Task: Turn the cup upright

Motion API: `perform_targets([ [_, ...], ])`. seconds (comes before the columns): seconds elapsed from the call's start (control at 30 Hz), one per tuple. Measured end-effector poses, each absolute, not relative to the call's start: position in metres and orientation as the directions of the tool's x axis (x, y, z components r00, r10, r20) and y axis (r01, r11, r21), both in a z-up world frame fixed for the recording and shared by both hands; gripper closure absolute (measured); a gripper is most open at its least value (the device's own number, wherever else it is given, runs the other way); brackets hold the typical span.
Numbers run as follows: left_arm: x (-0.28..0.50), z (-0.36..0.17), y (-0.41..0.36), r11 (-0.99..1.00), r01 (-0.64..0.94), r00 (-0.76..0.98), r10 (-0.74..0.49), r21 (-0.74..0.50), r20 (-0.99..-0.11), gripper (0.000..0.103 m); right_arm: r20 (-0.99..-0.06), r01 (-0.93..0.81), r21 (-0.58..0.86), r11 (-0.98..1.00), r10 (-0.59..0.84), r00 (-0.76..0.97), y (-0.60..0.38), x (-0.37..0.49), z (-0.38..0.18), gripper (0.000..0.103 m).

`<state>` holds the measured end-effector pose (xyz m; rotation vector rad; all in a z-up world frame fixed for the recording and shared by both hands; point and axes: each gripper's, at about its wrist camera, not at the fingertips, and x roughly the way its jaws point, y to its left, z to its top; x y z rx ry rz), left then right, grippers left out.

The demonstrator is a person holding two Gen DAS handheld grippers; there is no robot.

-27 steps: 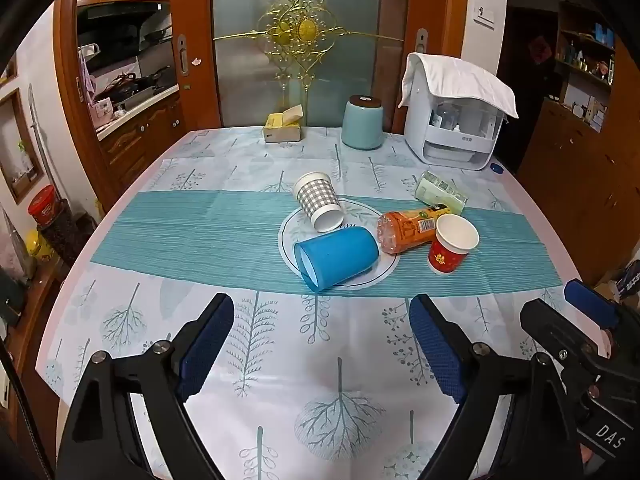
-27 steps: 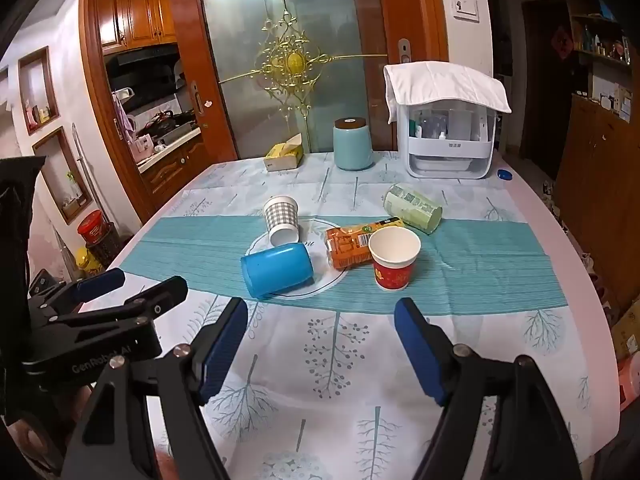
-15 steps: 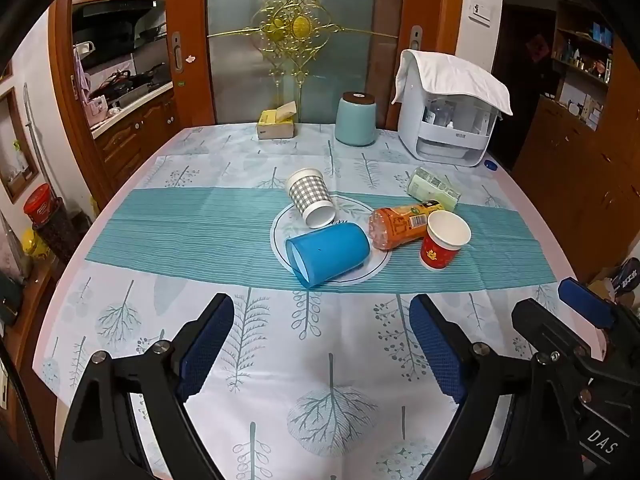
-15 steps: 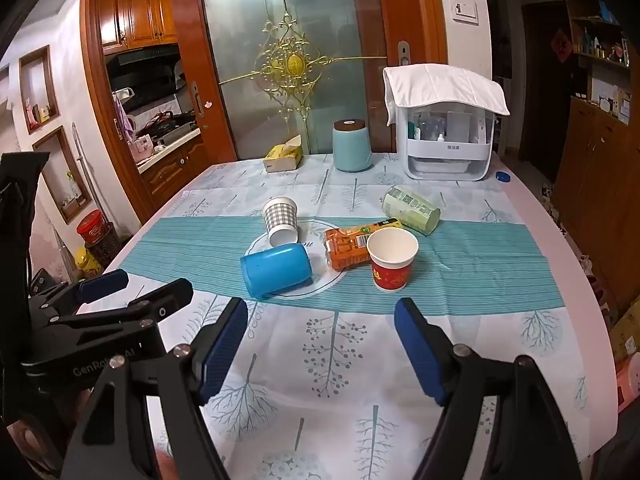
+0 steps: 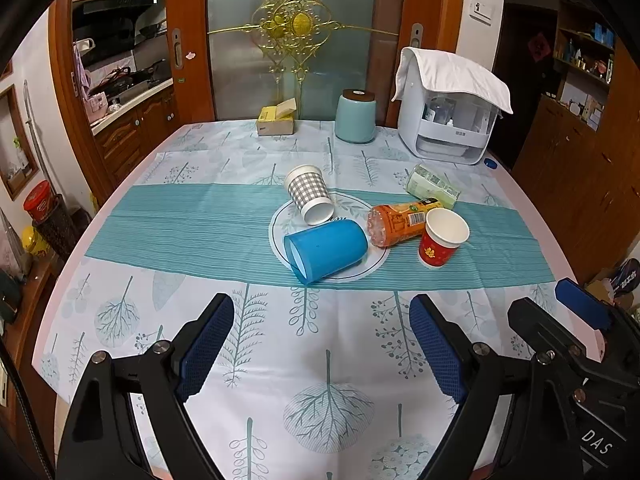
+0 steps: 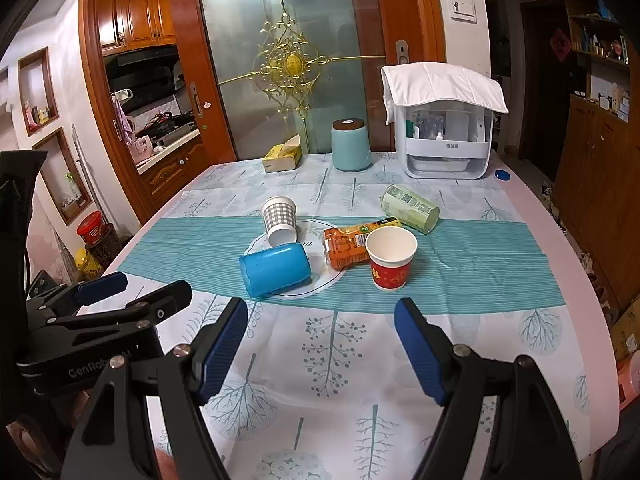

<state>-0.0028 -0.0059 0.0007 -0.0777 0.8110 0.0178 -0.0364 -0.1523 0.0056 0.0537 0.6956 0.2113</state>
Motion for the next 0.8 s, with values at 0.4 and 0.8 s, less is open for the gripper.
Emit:
perform_targets([
  [0.4, -0.0034, -0.0016, -0.0113, 0.997, -0.025, 0.683, -0.034, -0.070, -0.730, 0.015, -0.630, -0.173, 0.120, 0.978, 0.210, 0.748, -0.1516, -0.0364, 0.0029, 0.027],
  [0.8, -0.0090, 0.0034, -0.0104, 0.997, -0.034, 0.700, -0.020, -0.062, -0.713, 0.015, -0.626, -0.175, 0.123, 0.977, 0.213, 0.750, -0.1515, -0.0371, 0.0018, 0.027],
])
